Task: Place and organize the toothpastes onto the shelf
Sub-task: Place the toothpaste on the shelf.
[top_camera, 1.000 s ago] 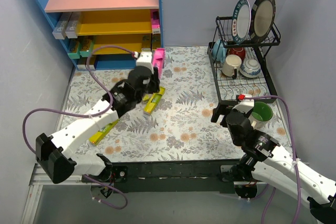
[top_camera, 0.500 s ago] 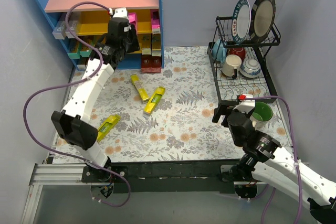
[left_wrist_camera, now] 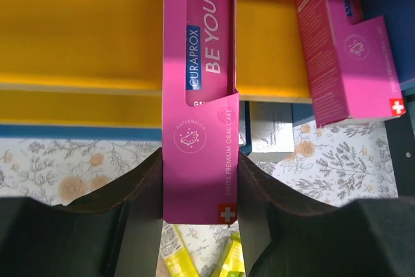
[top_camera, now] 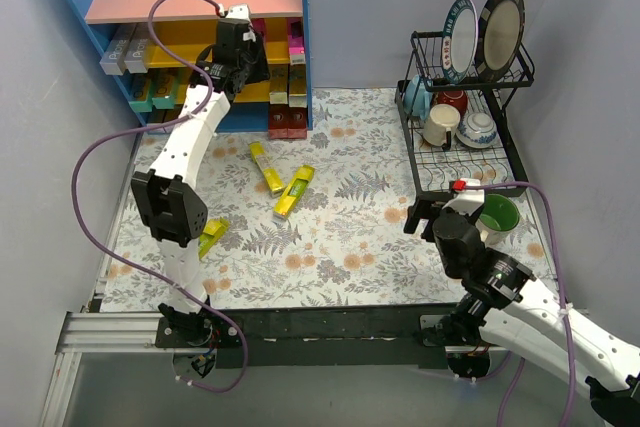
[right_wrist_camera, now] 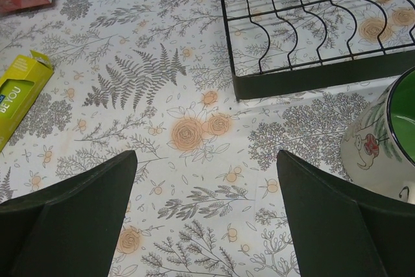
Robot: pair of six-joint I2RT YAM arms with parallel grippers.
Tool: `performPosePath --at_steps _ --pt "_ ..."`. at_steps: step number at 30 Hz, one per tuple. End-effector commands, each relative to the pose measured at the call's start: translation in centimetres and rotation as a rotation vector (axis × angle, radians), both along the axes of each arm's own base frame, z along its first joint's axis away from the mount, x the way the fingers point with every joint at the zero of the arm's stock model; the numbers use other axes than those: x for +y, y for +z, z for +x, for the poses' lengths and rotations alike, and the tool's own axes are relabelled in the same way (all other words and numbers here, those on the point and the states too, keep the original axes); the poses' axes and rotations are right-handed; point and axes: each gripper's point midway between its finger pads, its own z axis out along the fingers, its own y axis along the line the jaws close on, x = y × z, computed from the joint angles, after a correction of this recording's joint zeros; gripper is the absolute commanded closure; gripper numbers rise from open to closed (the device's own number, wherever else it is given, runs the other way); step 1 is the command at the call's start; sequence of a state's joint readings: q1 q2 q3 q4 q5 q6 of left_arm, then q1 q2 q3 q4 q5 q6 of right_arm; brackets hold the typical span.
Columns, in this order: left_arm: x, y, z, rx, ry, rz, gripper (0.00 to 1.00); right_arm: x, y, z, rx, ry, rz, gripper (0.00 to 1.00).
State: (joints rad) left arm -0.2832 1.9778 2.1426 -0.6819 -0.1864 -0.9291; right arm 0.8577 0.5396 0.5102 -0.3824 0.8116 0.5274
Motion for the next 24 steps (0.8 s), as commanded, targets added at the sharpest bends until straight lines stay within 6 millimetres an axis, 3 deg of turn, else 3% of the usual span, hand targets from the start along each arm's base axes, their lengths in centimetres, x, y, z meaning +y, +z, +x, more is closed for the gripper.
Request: performPosePath --at_steps 1,11,24 --pt "-0.9 6.3 2.0 -0.197 -0.043 -0.028 0.59 0.5 1.5 0.7 -0.044 -0.008 0.027 0.03" --pt "-2.7 4.6 4.1 -0.209 -0.094 -0.064 0.51 0.8 1.0 0.9 -0.032 0.003 0.012 0.03" --pt "-4.8 4.3 5.4 -0.255 -0.167 -0.138 0.53 1.1 0.9 1.0 -0.022 0.014 0.009 0.03"
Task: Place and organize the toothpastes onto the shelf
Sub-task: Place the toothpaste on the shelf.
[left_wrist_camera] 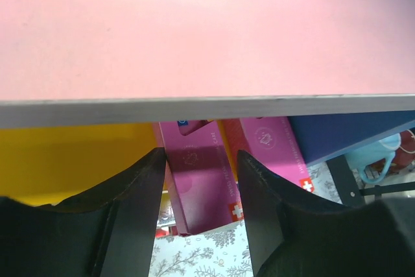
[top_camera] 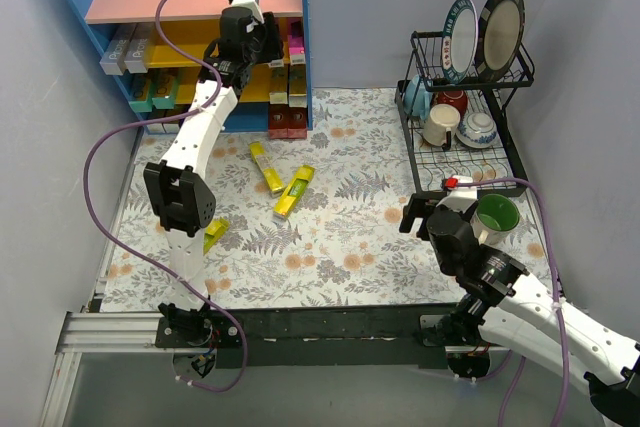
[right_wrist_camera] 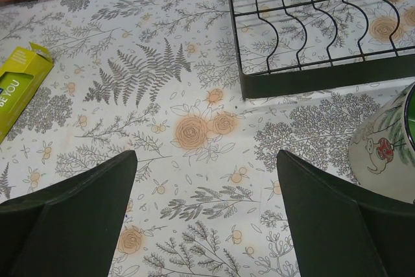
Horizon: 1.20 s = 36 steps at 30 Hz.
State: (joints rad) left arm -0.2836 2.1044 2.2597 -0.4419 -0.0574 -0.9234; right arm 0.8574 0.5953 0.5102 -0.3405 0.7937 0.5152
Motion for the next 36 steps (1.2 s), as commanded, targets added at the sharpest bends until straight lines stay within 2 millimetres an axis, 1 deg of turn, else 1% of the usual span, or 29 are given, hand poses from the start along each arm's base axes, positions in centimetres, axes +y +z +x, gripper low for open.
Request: performPosePath --at_steps 1,5,6,10,11,12,15,18,21,22,24,25,26,27,28,29,31,32,33,34,35,36 --pt "-1.1 1.3 0.4 -0.054 -0.049 -0.04 0.53 0.2 1.4 0.5 -0.039 -0.007 0.028 0.03" --pt "-1.2 0.9 0.8 -0.062 -0.051 -0.039 0.53 0.4 1.3 0.5 -0.033 0.0 0.022 0.03" --pt "-1.9 0.9 0.7 -0.067 -0.091 -0.044 0.53 0.3 1.4 0.5 -0.034 0.0 0.022 0.03" --pt "-2.7 0.7 0.9 -0.078 -0.14 -0.048 0.5 0.5 1.5 0.5 -0.034 0.005 0.023 0.03" --pt "-2.7 0.3 0.9 -0.073 -0.15 -0.049 0.5 0.5 1.4 0.5 -0.032 0.007 0.024 0.03" --pt "-3.1 0.6 0.9 -0.087 -0.173 -0.057 0.48 0.5 1.4 0.5 -0.03 0.006 0.022 0.03" --pt "-3.1 0.8 0.9 -0.097 -0.2 -0.065 0.46 0.6 1.4 0.5 -0.028 0.01 0.023 0.03" --pt "-3.1 1.2 0.5 -0.102 -0.236 -0.086 0.43 0.6 1.5 0.5 -0.029 0.012 0.023 0.03" --pt "-2.5 1.8 0.2 -0.118 -0.218 -0.086 0.37 0.6 1.5 0.5 -0.032 0.012 0.025 0.03" --pt "-2.2 2.5 -0.1 -0.133 -0.209 -0.084 0.34 0.6 1.6 0.5 -0.033 0.012 0.026 0.03" --pt "-1.7 3.3 -0.3 -0.151 -0.191 -0.069 0.3 0.7 1.7 0.5 -0.032 0.019 0.029 0.03" --pt "-1.5 3.4 -0.5 -0.152 -0.188 -0.064 0.28 0.8 1.7 0.5 -0.031 0.021 0.029 0.03" --pt "-1.2 4.5 -1.0 -0.175 -0.18 -0.058 0.24 0.9 1.8 0.5 -0.032 0.024 0.03 0.03" --pt "-1.1 5.2 -1.4 -0.19 -0.181 -0.055 0.23 0.9 1.8 0.5 -0.033 0.025 0.033 0.03" --pt "-1.0 5.0 -1.6 -0.186 -0.179 -0.049 0.21 0.9 1.9 0.5 -0.033 0.026 0.035 0.04" --pt "-0.7 6.4 -2.6 -0.21 -0.179 -0.047 0.18 1.0 1.9 0.5 -0.033 0.032 0.037 0.04" --pt "-0.5 7.0 -3.5 -0.229 -0.19 -0.028 0.14 1.0 2.0 0.4 -0.035 0.033 0.042 0.04" --pt "-0.4 5.7 -4.0 -0.204 -0.196 -0.015 0.12 1.0 2.0 0.4 -0.035 0.032 0.042 0.04" --pt "0.0 7.2 -5.3 -0.239 -0.201 -0.001 0.08 1.0 2.0 0.4 -0.035 0.035 0.042 0.04" --pt "0.2 7.4 -6.1 -0.247 -0.204 0.004 0.07 1.0 2.0 0.4 -0.037 0.035 0.044 0.04" --pt "0.4 4.8 -6.7 -0.197 -0.205 0.019 0.06 0.9 2.0 0.4 -0.036 0.038 0.041 0.03" --pt "0.9 7.0 -8.7 -0.249 -0.202 0.018 0.04 0.9 1.9 0.4 -0.036 0.037 0.038 0.03"
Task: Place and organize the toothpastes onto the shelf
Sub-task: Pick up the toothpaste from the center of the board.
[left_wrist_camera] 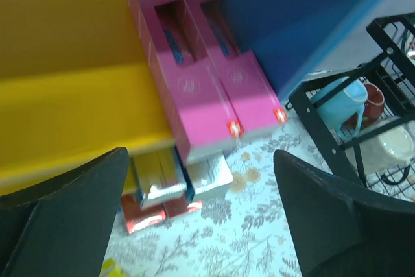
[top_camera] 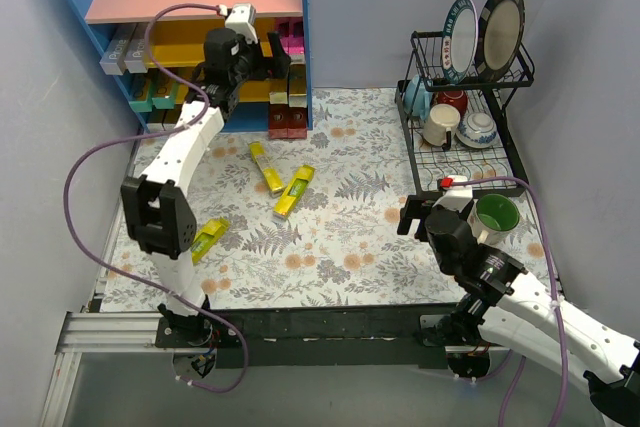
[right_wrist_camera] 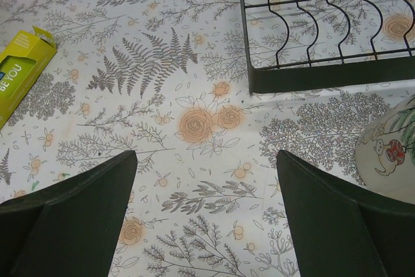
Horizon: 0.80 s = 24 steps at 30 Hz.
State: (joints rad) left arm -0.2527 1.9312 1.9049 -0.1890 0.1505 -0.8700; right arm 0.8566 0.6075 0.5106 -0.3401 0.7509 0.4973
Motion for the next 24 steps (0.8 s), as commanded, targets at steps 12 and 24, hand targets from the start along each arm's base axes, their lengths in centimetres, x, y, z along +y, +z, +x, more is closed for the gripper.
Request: performPosePath --at_steps 12,24 --pt "2.6 -5.3 -20.7 0.014 -0.055 0.043 0.02 1.3 2.1 0.5 -0.08 0.068 0.053 0.04" --pt "1.5 -21.0 -27.1 0.312 -0.065 0.216 0.02 2.8 1.4 0.4 -0.089 0.162 0.039 0.04"
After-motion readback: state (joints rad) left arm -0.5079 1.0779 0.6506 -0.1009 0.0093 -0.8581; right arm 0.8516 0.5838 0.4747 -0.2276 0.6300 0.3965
